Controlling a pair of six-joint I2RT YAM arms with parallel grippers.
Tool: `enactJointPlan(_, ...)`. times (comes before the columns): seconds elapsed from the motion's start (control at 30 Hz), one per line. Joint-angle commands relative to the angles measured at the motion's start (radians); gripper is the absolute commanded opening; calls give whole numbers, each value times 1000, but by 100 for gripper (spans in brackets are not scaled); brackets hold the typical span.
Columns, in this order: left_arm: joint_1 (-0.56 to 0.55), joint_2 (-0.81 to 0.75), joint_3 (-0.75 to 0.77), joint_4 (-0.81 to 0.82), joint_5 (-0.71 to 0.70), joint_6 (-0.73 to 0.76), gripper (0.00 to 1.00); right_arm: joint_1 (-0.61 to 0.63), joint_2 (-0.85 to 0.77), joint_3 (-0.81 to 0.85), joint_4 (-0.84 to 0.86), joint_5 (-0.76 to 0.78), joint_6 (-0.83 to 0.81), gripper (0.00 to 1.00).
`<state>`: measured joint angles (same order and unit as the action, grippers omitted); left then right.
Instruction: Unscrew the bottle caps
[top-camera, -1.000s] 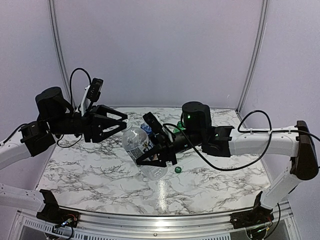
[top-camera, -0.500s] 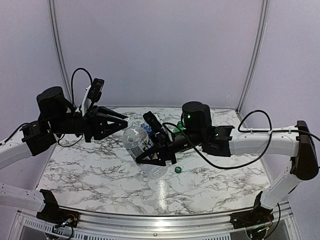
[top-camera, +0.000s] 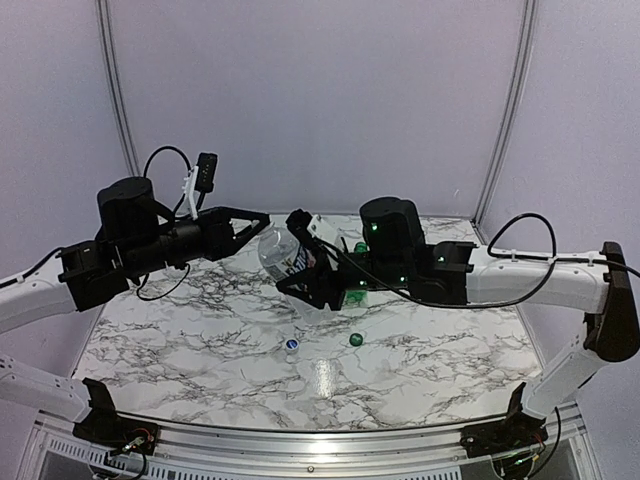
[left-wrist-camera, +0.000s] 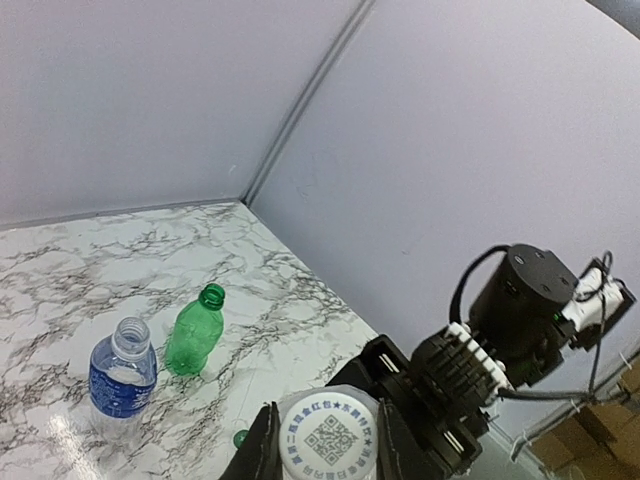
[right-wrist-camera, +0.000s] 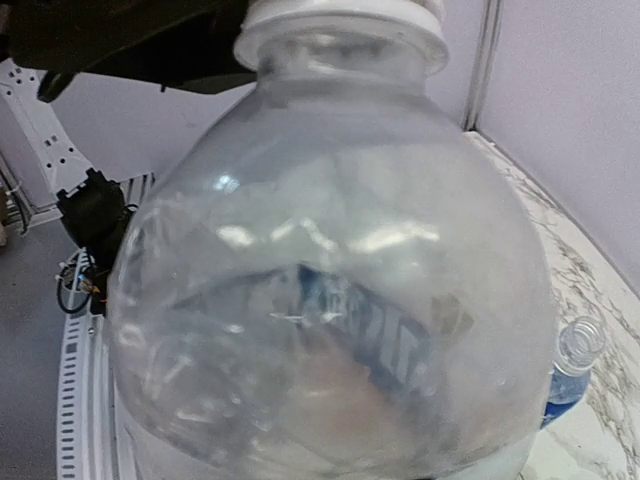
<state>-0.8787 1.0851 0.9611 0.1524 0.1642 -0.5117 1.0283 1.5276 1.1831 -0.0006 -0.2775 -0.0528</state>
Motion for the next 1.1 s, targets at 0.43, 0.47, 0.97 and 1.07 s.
enactJointPlan(0.43,-17,-49,18,29,44,125,80,-14,-39,-15,-42,-112,-103,24)
enactJointPlan(0.47,-15,-61,12,31,81,154,83,-16,-44,-22,-45,-169,-111,24)
enactJointPlan(0.97,-9,-92,7,30,538,400,74,-32,-45,-45,25,-717,-78,26)
enactJointPlan(1.07,-12,-73,13,30,561,400,67,-33,-46,-43,44,-737,-61,25)
